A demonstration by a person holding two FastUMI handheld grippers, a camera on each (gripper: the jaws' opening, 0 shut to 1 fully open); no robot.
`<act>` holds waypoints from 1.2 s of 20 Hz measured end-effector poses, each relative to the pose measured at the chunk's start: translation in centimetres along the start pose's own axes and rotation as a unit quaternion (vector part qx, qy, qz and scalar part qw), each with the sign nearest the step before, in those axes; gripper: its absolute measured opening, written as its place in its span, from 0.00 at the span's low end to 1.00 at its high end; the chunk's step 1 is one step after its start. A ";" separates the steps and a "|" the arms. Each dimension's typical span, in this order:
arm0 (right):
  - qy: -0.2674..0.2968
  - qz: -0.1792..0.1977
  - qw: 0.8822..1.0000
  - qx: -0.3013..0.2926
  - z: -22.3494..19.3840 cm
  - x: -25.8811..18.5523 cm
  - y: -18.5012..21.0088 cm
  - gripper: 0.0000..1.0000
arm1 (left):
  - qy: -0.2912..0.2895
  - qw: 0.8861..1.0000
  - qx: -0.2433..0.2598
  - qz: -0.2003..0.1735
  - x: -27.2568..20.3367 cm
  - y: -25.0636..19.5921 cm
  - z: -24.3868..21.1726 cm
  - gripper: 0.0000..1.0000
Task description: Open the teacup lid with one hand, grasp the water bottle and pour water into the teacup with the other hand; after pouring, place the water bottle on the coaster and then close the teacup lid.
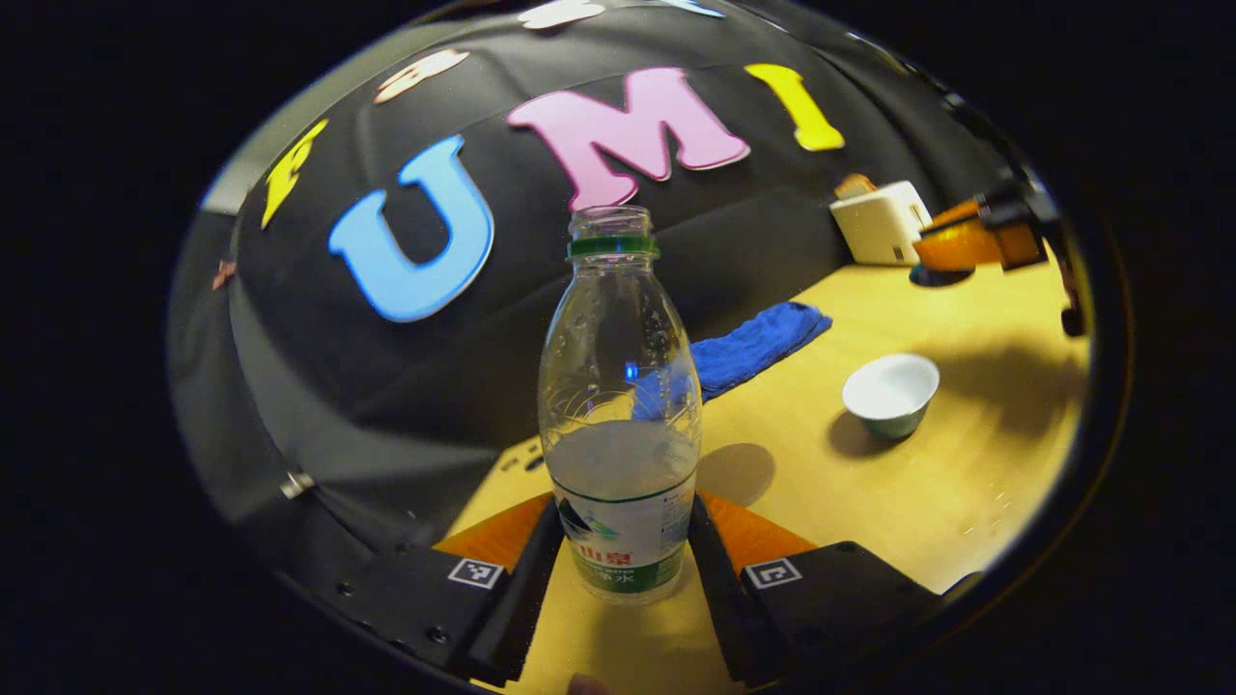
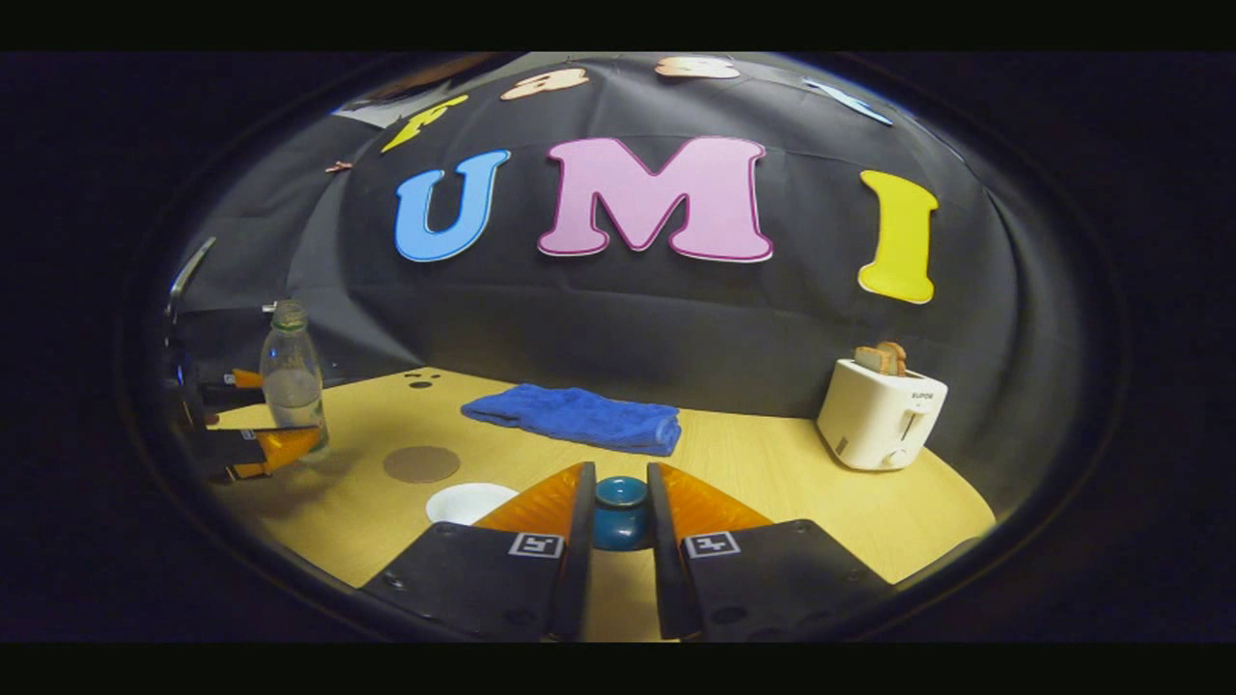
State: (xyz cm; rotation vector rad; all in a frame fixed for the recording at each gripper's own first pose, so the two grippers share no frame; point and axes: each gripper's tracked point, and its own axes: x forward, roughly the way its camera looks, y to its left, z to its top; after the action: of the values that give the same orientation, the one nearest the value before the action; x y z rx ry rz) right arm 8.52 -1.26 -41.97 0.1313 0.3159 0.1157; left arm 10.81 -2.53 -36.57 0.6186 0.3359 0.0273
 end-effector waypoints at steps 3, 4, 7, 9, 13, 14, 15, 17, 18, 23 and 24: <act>-0.004 -0.003 1.000 -0.005 0.1 -0.1 -1.0 0.30 | 0.008 0.998 0.063 -0.001 0.9 -0.3 0.5 0.75; -0.006 -0.003 1.000 -0.004 0.1 -0.3 -1.3 0.31 | 0.014 0.996 0.083 -0.002 1.5 -0.3 0.4 0.75; -0.008 -0.005 1.000 -0.009 0.0 -0.4 -2.0 0.30 | 0.034 0.986 0.162 0.006 2.6 -0.2 0.6 0.75; -0.009 -0.006 1.000 -0.014 -0.1 -0.5 -2.7 0.35 | 0.033 0.976 0.214 0.015 3.0 -0.1 1.0 0.75; -0.009 -0.007 1.000 -0.018 -0.5 -0.3 -3.8 0.30 | 0.013 0.957 0.289 0.017 3.8 -0.8 2.4 0.75; -0.008 -0.007 1.000 -0.019 -0.7 -0.1 -4.1 0.35 | 0.010 0.954 0.300 0.015 4.1 -1.1 2.5 0.75; -0.009 -0.009 1.000 -0.021 -0.7 -0.1 -4.3 0.30 | 0.008 0.950 0.313 0.015 4.5 -1.2 2.8 0.75; -0.011 -0.010 1.000 -0.026 -0.7 0.0 -4.8 0.30 | 0.001 0.937 0.347 0.024 4.9 -1.2 3.2 0.75; -0.012 -0.009 1.000 -0.027 -0.7 0.0 -4.9 0.30 | -0.001 0.932 0.362 0.028 4.8 -1.2 3.2 0.75; -0.010 -0.009 0.999 -0.035 -0.8 0.3 -5.5 0.30 | -0.003 0.909 0.415 0.045 5.8 -1.3 2.8 0.75; -0.011 -0.009 0.999 -0.038 -0.7 0.3 -5.5 0.30 | -0.008 0.903 0.425 0.052 5.8 -1.3 3.0 0.75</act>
State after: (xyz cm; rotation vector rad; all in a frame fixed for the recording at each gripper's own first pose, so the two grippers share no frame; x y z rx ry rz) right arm 9.04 -6.55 -43.54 0.0548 0.2901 0.1079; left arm 17.15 -4.52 -36.76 1.5072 0.2901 -0.0243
